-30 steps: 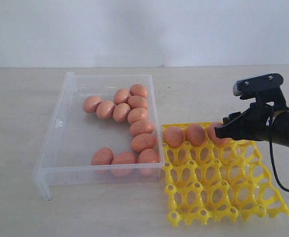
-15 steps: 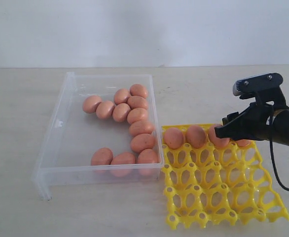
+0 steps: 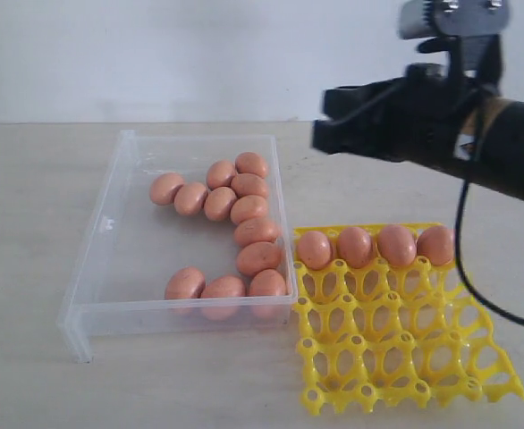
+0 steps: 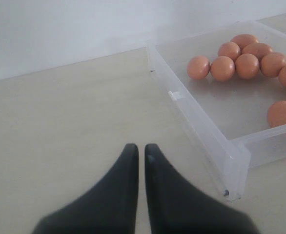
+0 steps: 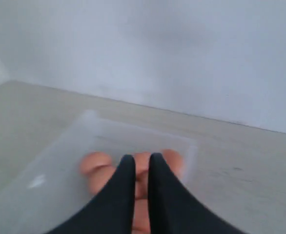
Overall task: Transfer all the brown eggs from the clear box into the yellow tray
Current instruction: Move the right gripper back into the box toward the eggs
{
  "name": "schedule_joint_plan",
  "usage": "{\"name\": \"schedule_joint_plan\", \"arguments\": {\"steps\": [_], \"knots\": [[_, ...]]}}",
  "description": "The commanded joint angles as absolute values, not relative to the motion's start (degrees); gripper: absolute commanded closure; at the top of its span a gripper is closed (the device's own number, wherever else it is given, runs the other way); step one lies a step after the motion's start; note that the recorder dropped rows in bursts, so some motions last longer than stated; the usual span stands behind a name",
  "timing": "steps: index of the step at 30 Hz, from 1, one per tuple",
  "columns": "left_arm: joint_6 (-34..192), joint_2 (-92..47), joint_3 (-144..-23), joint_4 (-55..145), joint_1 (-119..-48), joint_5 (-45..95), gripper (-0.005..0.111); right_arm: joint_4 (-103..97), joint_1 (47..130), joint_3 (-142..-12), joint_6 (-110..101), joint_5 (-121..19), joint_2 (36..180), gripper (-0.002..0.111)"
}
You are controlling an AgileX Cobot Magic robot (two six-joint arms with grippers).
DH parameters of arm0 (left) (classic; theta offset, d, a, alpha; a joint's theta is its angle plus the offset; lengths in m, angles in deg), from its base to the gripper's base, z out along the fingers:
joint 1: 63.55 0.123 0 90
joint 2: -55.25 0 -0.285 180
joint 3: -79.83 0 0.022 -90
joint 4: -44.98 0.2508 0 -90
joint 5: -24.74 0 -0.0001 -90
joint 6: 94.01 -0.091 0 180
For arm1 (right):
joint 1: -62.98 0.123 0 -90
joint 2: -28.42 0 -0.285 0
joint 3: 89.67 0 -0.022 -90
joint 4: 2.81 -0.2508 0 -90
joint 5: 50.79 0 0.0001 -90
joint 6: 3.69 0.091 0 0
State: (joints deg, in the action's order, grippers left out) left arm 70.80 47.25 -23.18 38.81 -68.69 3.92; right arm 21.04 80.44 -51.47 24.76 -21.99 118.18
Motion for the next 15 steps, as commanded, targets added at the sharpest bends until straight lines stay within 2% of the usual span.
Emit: {"name": "schedule_joint_plan", "arguments": {"steps": [1, 7, 15], "knots": [[71.41, 47.46, -22.95, 38.81, -68.47, 4.14, 0.103, 32.67, 90.85, -56.42, 29.85, -21.23, 120.37, 0.108], [71.41, 47.46, -22.95, 38.81, -68.47, 4.14, 0.103, 30.26, 96.04, -68.90, 30.03, -28.41, 132.56, 0.108], [71.41, 47.46, -22.95, 38.81, -68.47, 4.14, 0.103, 32.70, 99.31, -90.79, 39.60, -50.79, 152.01, 0.108]]}}
